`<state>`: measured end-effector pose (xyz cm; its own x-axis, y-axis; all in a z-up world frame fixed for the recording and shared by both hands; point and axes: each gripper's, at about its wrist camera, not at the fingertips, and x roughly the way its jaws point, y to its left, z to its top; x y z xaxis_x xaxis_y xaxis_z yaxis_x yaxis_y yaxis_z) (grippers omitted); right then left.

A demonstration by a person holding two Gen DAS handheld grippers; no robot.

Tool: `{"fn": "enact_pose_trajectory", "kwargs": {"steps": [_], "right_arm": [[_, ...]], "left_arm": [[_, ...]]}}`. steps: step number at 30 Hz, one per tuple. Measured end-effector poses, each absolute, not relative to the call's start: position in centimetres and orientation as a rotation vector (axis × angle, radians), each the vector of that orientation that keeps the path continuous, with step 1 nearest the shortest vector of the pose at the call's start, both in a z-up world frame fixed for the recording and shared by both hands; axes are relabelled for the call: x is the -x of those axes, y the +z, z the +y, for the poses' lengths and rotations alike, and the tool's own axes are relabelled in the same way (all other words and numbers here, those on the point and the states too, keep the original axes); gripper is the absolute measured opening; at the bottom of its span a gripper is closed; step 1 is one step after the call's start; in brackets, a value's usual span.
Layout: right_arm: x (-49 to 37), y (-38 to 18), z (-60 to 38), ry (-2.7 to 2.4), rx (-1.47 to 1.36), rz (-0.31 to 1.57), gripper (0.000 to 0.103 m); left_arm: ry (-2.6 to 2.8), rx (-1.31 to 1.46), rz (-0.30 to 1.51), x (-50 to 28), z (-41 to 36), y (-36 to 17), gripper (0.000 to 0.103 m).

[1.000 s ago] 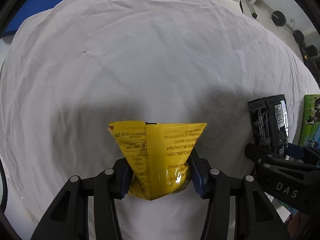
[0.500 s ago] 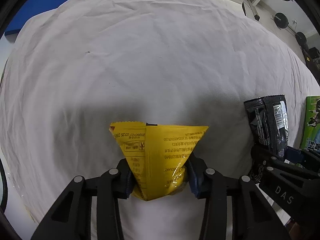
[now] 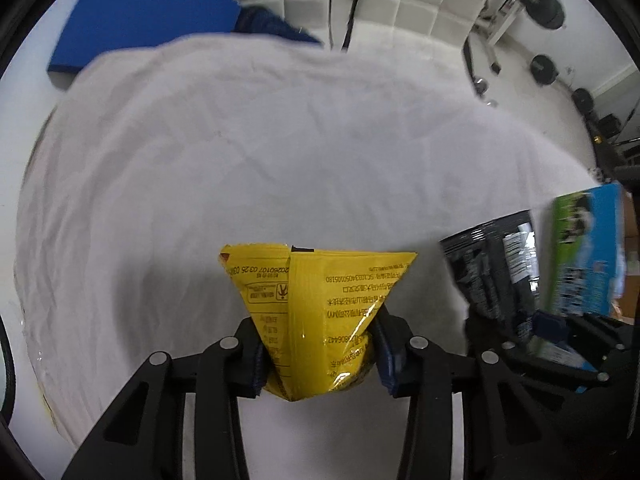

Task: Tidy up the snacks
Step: 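Lift and carry the yellow and black packs with both tools over the box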

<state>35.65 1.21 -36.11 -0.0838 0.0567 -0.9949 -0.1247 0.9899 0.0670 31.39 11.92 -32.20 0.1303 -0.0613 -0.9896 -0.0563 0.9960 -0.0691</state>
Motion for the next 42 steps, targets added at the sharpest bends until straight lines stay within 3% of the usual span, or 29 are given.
{"fn": "enact_pose_trajectory", "kwargs": {"steps": [14,22,31,42], "right_arm": [[-27.6,-20.9,-7.3,0.243,0.001,1.400,0.049],[-23.6,-16.7,-15.3,0.205,-0.082,1.335,0.049],[-20.1,-13.0,-26.2,0.120,-0.162,1.277,0.049],[-20.3,-16.7,-34.4,0.068,-0.201,1.323,0.049]], "left_arm": [[-0.154,0.106,1.204,-26.1,6.5,-17.0,0.039],[-0.238,0.091,1.134,-23.6,-0.1,-12.3,0.039],[-0.323,0.082,1.129,-22.7,-7.7,-11.5,0.039],[-0.306,0.044,1.196,-22.3,-15.2,-15.7,0.039]]}}
